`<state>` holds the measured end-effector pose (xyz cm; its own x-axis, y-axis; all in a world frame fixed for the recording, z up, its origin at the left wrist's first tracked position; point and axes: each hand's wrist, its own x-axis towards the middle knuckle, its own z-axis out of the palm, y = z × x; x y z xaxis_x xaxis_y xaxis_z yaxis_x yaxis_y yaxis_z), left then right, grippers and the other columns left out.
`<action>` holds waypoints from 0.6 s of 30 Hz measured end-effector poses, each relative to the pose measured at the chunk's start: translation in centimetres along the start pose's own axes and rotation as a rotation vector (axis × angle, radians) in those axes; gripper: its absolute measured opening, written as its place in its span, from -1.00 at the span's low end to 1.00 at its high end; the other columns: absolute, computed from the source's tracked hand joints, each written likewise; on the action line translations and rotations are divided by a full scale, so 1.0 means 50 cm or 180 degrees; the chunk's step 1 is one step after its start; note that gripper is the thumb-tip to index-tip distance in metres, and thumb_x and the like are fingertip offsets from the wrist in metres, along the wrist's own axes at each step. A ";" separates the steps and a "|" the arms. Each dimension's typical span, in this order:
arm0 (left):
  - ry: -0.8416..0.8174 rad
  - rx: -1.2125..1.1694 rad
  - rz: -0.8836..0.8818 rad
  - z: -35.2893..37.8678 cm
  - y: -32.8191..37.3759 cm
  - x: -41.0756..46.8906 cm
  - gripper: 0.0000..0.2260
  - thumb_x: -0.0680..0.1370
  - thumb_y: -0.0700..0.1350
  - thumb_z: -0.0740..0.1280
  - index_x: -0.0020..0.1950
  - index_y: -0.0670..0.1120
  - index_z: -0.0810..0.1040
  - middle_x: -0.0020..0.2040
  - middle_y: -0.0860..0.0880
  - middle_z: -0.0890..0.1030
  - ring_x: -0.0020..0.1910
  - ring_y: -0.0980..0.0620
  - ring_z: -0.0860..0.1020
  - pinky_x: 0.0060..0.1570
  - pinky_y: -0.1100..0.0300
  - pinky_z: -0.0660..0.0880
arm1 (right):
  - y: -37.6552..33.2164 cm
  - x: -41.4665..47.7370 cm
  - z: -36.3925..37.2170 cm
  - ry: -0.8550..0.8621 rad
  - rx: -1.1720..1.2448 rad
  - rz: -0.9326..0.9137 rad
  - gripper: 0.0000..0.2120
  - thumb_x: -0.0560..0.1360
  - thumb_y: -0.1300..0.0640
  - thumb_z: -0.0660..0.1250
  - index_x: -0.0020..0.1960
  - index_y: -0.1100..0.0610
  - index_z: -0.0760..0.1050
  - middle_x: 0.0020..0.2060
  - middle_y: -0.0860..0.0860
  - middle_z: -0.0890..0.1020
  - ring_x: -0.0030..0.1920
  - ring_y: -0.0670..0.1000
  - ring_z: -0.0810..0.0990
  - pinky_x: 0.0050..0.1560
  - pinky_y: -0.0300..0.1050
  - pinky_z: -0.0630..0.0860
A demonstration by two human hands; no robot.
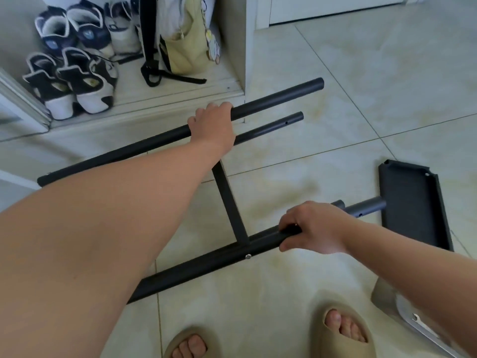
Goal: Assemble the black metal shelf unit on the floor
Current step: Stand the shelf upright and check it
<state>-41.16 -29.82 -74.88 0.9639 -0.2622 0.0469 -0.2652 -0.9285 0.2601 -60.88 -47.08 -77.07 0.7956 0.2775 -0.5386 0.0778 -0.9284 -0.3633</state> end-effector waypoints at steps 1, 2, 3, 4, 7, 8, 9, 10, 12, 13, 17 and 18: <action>0.0094 -0.0104 -0.0034 -0.036 0.005 -0.005 -0.64 0.57 -0.28 0.19 0.32 0.01 0.45 0.19 -0.09 0.49 0.20 -0.17 0.43 0.07 0.02 0.25 | -0.005 -0.012 -0.021 0.0052 -0.0106 0.0016 -0.77 0.47 -0.29 0.38 -0.04 -0.16 0.53 -0.13 -0.14 0.60 -0.06 -0.06 0.56 -0.03 -0.04 0.53; 0.0178 -0.0205 -0.0068 -0.076 0.009 -0.012 -0.64 0.57 -0.29 0.19 0.31 0.00 0.46 0.19 -0.09 0.50 0.19 -0.16 0.44 0.09 0.01 0.29 | -0.012 -0.024 -0.043 0.0115 -0.0224 0.0026 -0.80 0.48 -0.28 0.38 -0.07 -0.19 0.50 -0.13 -0.15 0.59 -0.05 -0.05 0.56 -0.02 -0.04 0.51; 0.0257 -0.0308 -0.0100 -0.116 0.012 -0.022 -0.64 0.56 -0.29 0.18 0.31 0.00 0.47 0.18 -0.09 0.50 0.18 -0.16 0.45 0.12 -0.01 0.32 | -0.021 -0.038 -0.065 0.0193 -0.0358 0.0026 -0.82 0.48 -0.27 0.39 -0.09 -0.21 0.46 -0.13 -0.16 0.57 -0.04 -0.04 0.55 -0.05 -0.05 0.48; 0.0342 -0.0412 -0.0121 -0.157 0.015 -0.034 -0.64 0.56 -0.30 0.18 0.30 -0.01 0.48 0.16 -0.08 0.51 0.17 -0.16 0.47 0.14 -0.03 0.37 | -0.031 -0.053 -0.088 0.0288 -0.0509 0.0020 -0.82 0.48 -0.26 0.39 -0.10 -0.22 0.44 -0.13 -0.17 0.56 -0.05 -0.03 0.54 -0.07 -0.07 0.44; 0.0589 -0.0702 -0.0161 -0.270 0.014 -0.079 -0.68 0.58 -0.29 0.20 0.29 -0.04 0.48 0.07 -0.05 0.49 0.13 -0.16 0.49 0.15 -0.13 0.47 | -0.064 -0.098 -0.155 0.0665 -0.1106 -0.0020 -0.81 0.49 -0.27 0.37 -0.07 -0.18 0.49 -0.10 -0.18 0.57 -0.01 -0.02 0.54 0.00 -0.11 0.31; 0.0685 -0.0820 -0.0197 -0.305 0.010 -0.096 -0.70 0.59 -0.27 0.21 0.29 -0.05 0.48 0.08 -0.05 0.48 0.12 -0.17 0.49 0.15 -0.14 0.47 | -0.076 -0.113 -0.177 0.0799 -0.1322 -0.0036 -0.80 0.49 -0.27 0.36 -0.07 -0.17 0.50 -0.11 -0.18 0.56 0.00 -0.04 0.53 0.02 -0.11 0.26; 0.0780 -0.0950 -0.0243 -0.336 0.005 -0.112 -0.71 0.60 -0.26 0.22 0.30 -0.05 0.47 0.12 -0.07 0.49 0.13 -0.16 0.49 0.16 -0.14 0.47 | -0.090 -0.128 -0.198 0.0924 -0.1512 -0.0035 -0.80 0.50 -0.27 0.36 -0.06 -0.16 0.51 -0.12 -0.20 0.54 0.01 -0.06 0.51 0.03 -0.12 0.22; 0.0871 -0.1071 -0.0294 -0.363 -0.001 -0.129 -0.70 0.60 -0.25 0.22 0.32 -0.04 0.46 0.17 -0.09 0.49 0.14 -0.15 0.49 0.17 -0.13 0.47 | -0.104 -0.142 -0.217 0.1030 -0.1692 -0.0019 -0.80 0.50 -0.27 0.36 -0.03 -0.16 0.53 -0.13 -0.21 0.51 0.01 -0.07 0.48 0.03 -0.12 0.19; 0.1063 -0.1302 -0.0367 -0.407 -0.016 -0.166 -0.66 0.60 -0.28 0.22 0.35 -0.03 0.44 0.21 -0.09 0.49 0.12 -0.08 0.49 0.17 -0.05 0.47 | -0.134 -0.170 -0.250 0.1167 -0.2102 0.0055 -0.75 0.52 -0.28 0.33 0.07 -0.15 0.57 -0.09 -0.20 0.50 0.05 -0.06 0.46 0.06 -0.10 0.21; 0.1164 -0.1444 -0.0401 -0.424 -0.024 -0.185 -0.64 0.60 -0.30 0.22 0.37 -0.03 0.43 0.23 -0.08 0.49 0.12 -0.04 0.48 0.16 0.03 0.47 | -0.149 -0.183 -0.262 0.1211 -0.2317 0.0102 -0.73 0.53 -0.28 0.32 0.11 -0.15 0.57 -0.05 -0.19 0.52 0.09 -0.04 0.47 0.10 -0.08 0.25; 0.1502 -0.1886 -0.0690 -0.464 -0.055 -0.266 -0.63 0.59 -0.32 0.24 0.38 -0.07 0.40 0.27 -0.07 0.49 0.20 -0.03 0.48 0.13 0.19 0.37 | -0.203 -0.227 -0.298 0.1553 -0.2924 0.0186 -0.72 0.56 -0.24 0.28 0.17 -0.14 0.56 0.07 -0.17 0.57 0.19 0.00 0.49 0.27 -0.04 0.25; 0.1573 -0.2002 -0.0790 -0.470 -0.061 -0.288 -0.64 0.59 -0.33 0.25 0.36 -0.07 0.41 0.27 -0.07 0.50 0.19 -0.03 0.49 0.12 0.20 0.37 | -0.214 -0.236 -0.302 0.1612 -0.3054 0.0178 -0.73 0.56 -0.22 0.28 0.17 -0.13 0.56 0.07 -0.16 0.57 0.20 0.01 0.49 0.30 -0.03 0.23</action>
<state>-53.64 -17.02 -53.71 0.9312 0.2119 0.2966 -0.1219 -0.5856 0.8013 -62.02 -44.17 -55.36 0.9510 0.2987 -0.0797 0.2958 -0.8039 0.5160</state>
